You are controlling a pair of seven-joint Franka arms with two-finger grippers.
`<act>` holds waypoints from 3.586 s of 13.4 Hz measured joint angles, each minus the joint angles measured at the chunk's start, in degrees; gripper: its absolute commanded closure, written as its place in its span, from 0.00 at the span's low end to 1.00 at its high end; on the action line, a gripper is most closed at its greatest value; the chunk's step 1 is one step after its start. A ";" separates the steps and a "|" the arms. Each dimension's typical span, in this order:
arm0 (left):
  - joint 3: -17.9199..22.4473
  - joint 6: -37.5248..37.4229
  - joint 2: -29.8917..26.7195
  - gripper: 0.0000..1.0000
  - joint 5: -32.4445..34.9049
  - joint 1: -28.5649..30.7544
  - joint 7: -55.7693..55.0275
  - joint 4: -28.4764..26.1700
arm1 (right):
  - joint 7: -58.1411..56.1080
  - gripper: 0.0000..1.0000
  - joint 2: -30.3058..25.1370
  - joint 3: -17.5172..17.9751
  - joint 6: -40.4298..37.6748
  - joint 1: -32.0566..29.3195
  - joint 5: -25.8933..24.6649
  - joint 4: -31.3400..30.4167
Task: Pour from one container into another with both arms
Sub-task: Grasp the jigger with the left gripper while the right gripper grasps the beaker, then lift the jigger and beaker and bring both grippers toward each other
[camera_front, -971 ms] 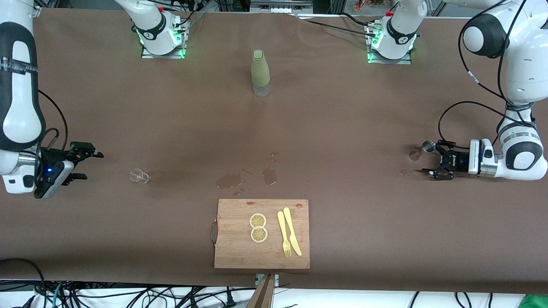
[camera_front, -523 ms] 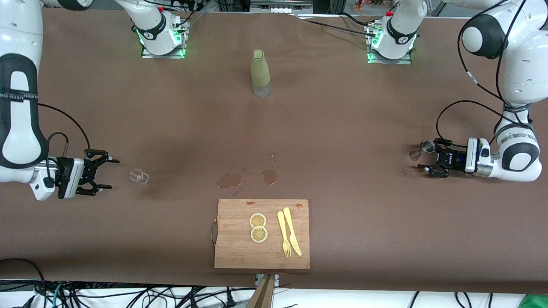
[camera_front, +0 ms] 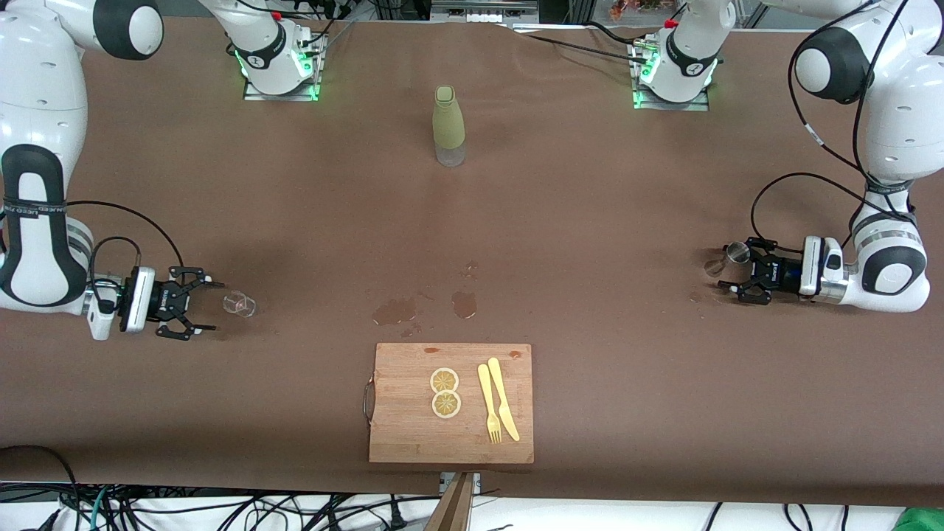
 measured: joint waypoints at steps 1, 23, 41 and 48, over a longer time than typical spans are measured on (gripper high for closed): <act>0.07 -0.05 0.03 0.13 0.09 0.02 0.28 -0.03 | -1.82 0.00 0.75 0.00 -0.11 -0.02 1.81 0.00; 0.53 -1.55 0.04 0.82 1.51 0.22 2.17 -0.03 | -15.83 0.22 8.70 0.74 -10.00 0.10 17.59 0.06; -2.18 -2.30 -0.32 1.00 1.52 0.26 1.75 1.05 | -8.84 0.73 9.35 2.55 -10.95 1.38 17.89 5.82; -11.98 5.06 -0.30 1.00 0.84 -2.22 -7.21 1.25 | -0.54 0.73 9.36 4.87 -10.94 4.46 17.89 7.60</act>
